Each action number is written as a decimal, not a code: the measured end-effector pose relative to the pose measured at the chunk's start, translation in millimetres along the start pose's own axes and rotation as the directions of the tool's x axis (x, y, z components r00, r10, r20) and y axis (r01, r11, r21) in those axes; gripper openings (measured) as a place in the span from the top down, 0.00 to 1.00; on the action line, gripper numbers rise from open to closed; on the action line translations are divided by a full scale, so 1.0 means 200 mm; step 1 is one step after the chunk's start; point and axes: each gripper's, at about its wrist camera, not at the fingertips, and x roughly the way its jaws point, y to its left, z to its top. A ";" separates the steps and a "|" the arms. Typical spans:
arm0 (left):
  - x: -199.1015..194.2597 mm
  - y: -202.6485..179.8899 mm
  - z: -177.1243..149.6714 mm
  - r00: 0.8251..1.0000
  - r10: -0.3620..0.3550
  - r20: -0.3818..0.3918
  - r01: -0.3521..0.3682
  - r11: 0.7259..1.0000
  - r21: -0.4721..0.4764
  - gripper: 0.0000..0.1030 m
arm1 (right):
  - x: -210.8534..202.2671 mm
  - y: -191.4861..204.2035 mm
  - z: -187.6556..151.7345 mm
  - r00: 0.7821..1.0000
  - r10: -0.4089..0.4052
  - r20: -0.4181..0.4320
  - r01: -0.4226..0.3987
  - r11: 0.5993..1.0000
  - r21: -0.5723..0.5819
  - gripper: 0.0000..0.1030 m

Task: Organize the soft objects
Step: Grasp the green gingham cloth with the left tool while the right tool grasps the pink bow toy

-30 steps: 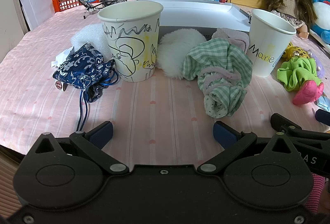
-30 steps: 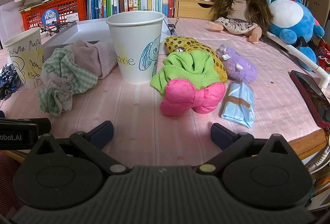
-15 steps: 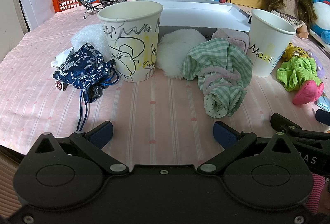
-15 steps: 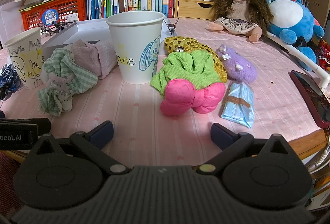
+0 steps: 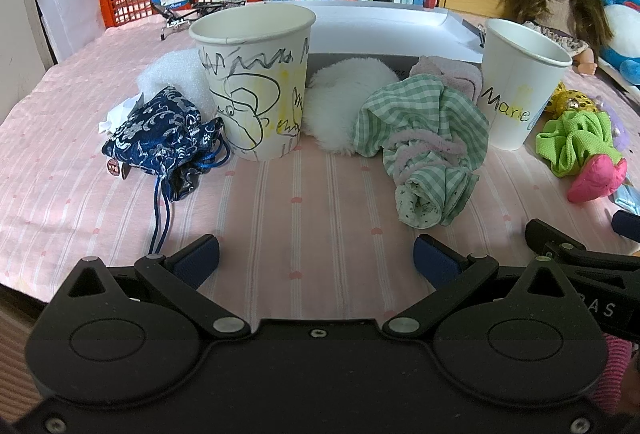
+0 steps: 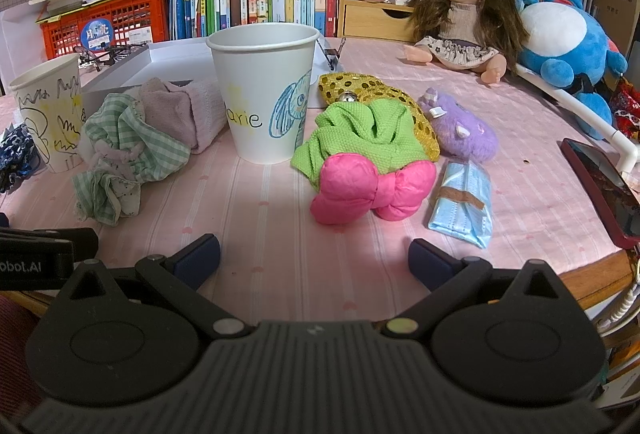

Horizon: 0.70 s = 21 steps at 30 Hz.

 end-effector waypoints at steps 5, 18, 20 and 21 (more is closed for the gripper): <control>-0.01 0.05 -0.03 0.999 -0.006 0.038 0.006 1.000 0.002 0.00 | 0.01 -0.02 0.00 1.000 0.023 0.011 -0.023 1.000 -0.006 0.00; -0.01 0.08 -0.05 0.997 -0.001 0.074 0.001 1.000 0.003 0.00 | -0.02 -0.03 -0.06 0.995 0.038 0.091 -0.038 0.999 0.001 0.00; -0.02 0.08 -0.05 0.996 -0.004 0.084 0.003 1.000 0.015 0.00 | -0.04 -0.05 -0.06 0.993 0.057 0.107 -0.059 0.998 0.021 0.00; -0.03 0.07 -0.04 0.995 -0.008 0.097 0.006 1.000 0.023 0.01 | -0.05 -0.06 -0.05 0.990 0.072 0.121 -0.076 0.996 0.035 0.02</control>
